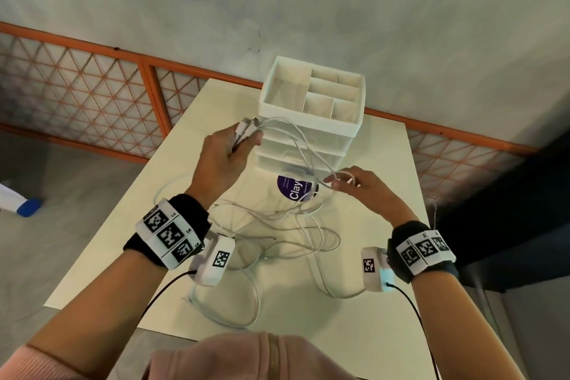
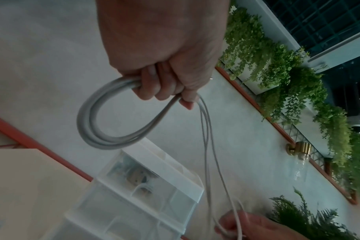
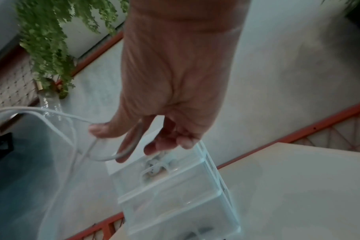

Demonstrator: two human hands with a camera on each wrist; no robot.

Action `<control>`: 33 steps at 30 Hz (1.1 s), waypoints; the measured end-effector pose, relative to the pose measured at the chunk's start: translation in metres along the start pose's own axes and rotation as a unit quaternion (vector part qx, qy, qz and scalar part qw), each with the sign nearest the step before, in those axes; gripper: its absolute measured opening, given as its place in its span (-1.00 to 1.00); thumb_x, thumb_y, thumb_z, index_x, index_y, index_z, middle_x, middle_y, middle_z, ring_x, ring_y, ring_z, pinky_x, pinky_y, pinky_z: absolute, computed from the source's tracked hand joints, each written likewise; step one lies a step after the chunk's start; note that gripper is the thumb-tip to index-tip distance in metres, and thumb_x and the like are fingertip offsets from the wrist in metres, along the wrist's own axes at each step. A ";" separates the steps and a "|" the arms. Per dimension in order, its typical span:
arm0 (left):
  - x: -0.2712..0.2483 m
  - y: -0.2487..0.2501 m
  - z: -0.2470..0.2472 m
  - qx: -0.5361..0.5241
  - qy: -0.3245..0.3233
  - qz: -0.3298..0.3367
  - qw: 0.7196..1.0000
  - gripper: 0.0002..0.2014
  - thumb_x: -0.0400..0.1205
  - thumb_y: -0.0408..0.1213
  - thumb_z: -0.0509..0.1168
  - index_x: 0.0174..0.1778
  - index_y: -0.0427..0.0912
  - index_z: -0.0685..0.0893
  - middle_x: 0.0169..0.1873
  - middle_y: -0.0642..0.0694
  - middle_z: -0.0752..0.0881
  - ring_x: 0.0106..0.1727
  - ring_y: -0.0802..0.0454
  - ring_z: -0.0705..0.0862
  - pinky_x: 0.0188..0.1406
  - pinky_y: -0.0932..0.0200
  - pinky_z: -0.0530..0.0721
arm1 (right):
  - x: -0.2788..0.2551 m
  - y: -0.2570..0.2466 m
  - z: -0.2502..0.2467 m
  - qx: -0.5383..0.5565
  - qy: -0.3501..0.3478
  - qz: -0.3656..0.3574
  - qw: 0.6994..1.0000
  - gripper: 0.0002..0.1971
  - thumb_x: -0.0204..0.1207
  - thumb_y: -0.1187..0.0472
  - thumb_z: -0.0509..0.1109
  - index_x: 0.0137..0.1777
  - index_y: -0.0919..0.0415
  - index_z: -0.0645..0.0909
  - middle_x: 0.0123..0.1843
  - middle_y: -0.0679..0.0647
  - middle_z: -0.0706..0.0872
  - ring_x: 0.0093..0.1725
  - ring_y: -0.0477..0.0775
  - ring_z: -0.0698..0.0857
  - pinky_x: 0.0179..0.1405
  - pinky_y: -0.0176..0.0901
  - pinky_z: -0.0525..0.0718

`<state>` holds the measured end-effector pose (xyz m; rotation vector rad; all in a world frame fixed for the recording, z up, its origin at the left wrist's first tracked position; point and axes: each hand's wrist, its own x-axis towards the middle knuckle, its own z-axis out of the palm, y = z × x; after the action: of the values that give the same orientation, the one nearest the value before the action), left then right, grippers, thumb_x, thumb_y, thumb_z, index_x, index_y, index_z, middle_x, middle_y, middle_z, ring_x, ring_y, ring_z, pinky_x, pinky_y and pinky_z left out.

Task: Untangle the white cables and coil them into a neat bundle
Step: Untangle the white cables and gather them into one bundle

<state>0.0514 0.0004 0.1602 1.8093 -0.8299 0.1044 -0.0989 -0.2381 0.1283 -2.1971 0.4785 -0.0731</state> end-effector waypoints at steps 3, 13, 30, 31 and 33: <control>0.006 -0.006 -0.005 0.008 0.009 -0.002 1.000 -0.61 0.59 0.08 0.17 -0.20 -0.18 0.69 -0.35 -0.38 0.73 -0.31 -0.30 0.65 -0.24 0.02 0.53 | -0.005 0.009 -0.003 0.070 0.032 -0.018 0.997 -0.76 0.67 0.19 0.22 -0.02 0.03 0.74 -0.14 0.00 0.62 -0.25 -0.18 0.58 -0.21 -0.34 0.53; 0.016 0.016 0.009 -0.009 -0.086 0.006 0.996 -0.79 0.64 -0.13 0.28 -0.33 0.09 0.59 -0.72 0.05 0.46 -0.63 0.13 0.37 -0.51 0.25 0.34 | 0.012 -0.053 0.019 0.079 -0.007 -0.080 0.994 -0.39 0.30 -0.17 0.49 0.37 -0.32 0.41 0.44 -0.18 0.49 0.45 -0.22 0.42 0.36 -0.41 0.35; 0.009 -0.032 -0.010 0.157 -0.097 -0.205 0.961 -0.79 0.57 -0.13 0.37 -0.13 -0.24 0.69 -0.42 -0.08 0.60 -0.35 -0.06 0.55 -0.31 0.17 0.39 | 0.002 -0.023 0.026 0.168 -0.201 -0.003 0.965 -0.76 0.70 0.19 0.15 -0.11 0.29 0.56 -0.46 -0.06 0.42 -0.41 -0.08 0.56 0.07 -0.05 0.61; 0.006 -0.033 -0.009 0.175 -0.116 -0.220 0.953 -0.73 0.52 -0.14 0.43 0.01 -0.24 0.66 -0.30 -0.12 0.63 -0.26 -0.07 0.55 -0.25 0.16 0.40 | 0.002 -0.023 0.024 0.163 -0.191 0.013 0.968 -0.75 0.71 0.20 0.14 -0.10 0.29 0.58 -0.47 -0.04 0.38 -0.45 -0.09 0.51 0.00 -0.11 0.65; 0.001 -0.031 -0.010 0.117 -0.140 -0.183 0.966 -0.45 0.39 -0.16 0.55 0.27 -0.14 0.54 -0.09 -0.07 0.63 -0.14 -0.03 0.55 -0.18 0.14 0.46 | 0.002 -0.027 0.021 0.156 -0.174 0.031 0.972 -0.73 0.72 0.20 0.12 -0.09 0.30 0.61 -0.48 -0.04 0.33 -0.50 -0.10 0.43 -0.18 -0.22 0.64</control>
<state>0.0736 0.0132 0.1396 2.2070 -0.6837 -0.3103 -0.0842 -0.2078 0.1361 -1.8347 0.3118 0.2507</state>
